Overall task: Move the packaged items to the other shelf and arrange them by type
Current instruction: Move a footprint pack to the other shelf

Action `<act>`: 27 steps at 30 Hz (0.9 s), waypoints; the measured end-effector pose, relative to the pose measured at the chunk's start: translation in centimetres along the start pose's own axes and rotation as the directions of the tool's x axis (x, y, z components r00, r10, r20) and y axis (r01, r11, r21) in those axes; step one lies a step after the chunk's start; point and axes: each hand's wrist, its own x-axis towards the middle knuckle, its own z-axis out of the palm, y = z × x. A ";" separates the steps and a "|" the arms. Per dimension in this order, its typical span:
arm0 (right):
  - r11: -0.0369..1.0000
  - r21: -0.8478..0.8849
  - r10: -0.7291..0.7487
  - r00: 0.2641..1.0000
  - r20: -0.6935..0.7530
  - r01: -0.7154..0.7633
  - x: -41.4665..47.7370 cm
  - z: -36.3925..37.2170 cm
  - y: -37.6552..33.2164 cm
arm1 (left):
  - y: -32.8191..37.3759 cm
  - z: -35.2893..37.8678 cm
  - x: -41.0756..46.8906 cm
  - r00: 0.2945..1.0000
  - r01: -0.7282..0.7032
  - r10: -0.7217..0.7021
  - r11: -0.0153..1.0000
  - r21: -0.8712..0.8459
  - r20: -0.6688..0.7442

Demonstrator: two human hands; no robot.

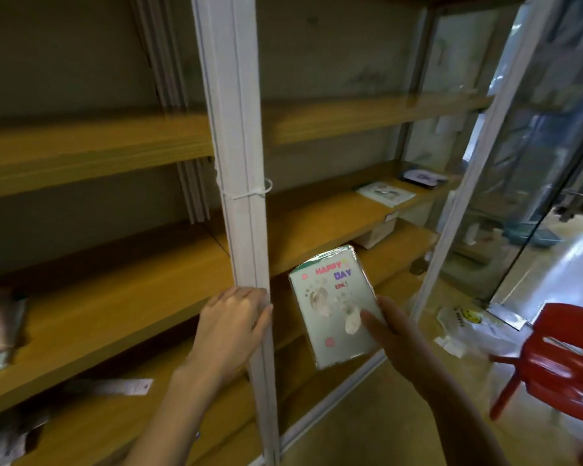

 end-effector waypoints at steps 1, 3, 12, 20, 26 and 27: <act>1.000 0.004 0.001 1.000 -0.017 -0.001 -0.1 -1.6 0.4 | 1.5 0.7 0.7 1.000 -0.003 0.003 1.000 -0.001 0.002; 1.000 0.020 -0.008 1.000 -0.029 0.009 0.0 -4.2 1.2 | 4.0 1.9 2.0 1.000 -0.015 0.015 1.000 0.002 0.009; 0.995 0.099 0.045 0.986 -0.158 -0.029 2.0 -13.4 3.3 | 13.2 4.7 9.2 0.990 -0.128 0.129 0.992 -0.006 0.055; 0.969 0.245 0.079 0.971 -0.226 -0.021 6.8 -18.5 4.2 | 17.1 8.6 18.1 0.979 -0.178 0.177 0.984 0.003 0.106; 0.974 0.227 0.061 0.966 -0.250 -0.003 14.5 -23.8 5.0 | 19.9 11.2 26.5 0.979 -0.167 0.165 0.986 0.012 0.119; 0.973 0.230 0.063 0.971 -0.232 -0.008 16.1 -24.6 4.9 | 20.1 11.4 28.1 0.981 -0.161 0.158 0.987 0.025 0.109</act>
